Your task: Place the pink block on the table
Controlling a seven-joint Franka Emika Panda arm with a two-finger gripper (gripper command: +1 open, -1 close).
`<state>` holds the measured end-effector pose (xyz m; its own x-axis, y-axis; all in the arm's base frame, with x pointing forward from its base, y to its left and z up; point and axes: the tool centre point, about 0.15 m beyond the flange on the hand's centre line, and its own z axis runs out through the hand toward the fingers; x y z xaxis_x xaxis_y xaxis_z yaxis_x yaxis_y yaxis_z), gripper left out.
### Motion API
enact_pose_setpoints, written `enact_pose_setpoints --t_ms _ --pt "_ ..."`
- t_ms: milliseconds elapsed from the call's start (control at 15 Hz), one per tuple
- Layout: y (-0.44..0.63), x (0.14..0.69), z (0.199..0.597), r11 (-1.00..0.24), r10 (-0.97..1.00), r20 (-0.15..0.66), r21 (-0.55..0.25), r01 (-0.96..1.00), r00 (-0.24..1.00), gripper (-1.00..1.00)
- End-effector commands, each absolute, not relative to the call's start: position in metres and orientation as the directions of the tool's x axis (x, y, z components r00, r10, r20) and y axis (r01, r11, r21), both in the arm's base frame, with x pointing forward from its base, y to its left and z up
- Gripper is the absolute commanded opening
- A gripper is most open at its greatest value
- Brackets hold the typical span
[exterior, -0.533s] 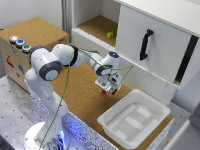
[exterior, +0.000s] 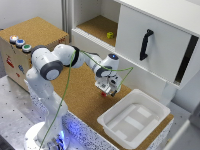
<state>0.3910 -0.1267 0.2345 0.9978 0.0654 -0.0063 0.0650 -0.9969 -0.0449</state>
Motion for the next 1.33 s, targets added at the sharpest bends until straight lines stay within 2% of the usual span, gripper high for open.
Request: enact_pose_setpoints --t_ms 0,267,400,1267 --pt "-0.128 0.361 0.295 -1.0 0.003 0.133 0.004 0.003 0.991 1.0" --pt "-0.115 0.361 0.348 -0.999 0.033 0.163 0.009 0.032 0.986 1.0" --pt "-0.116 0.36 0.362 -1.0 0.016 0.168 -0.008 0.018 0.986 1.0" --pt "-0.116 0.36 0.362 -1.0 0.016 0.168 -0.008 0.018 0.986 1.0"
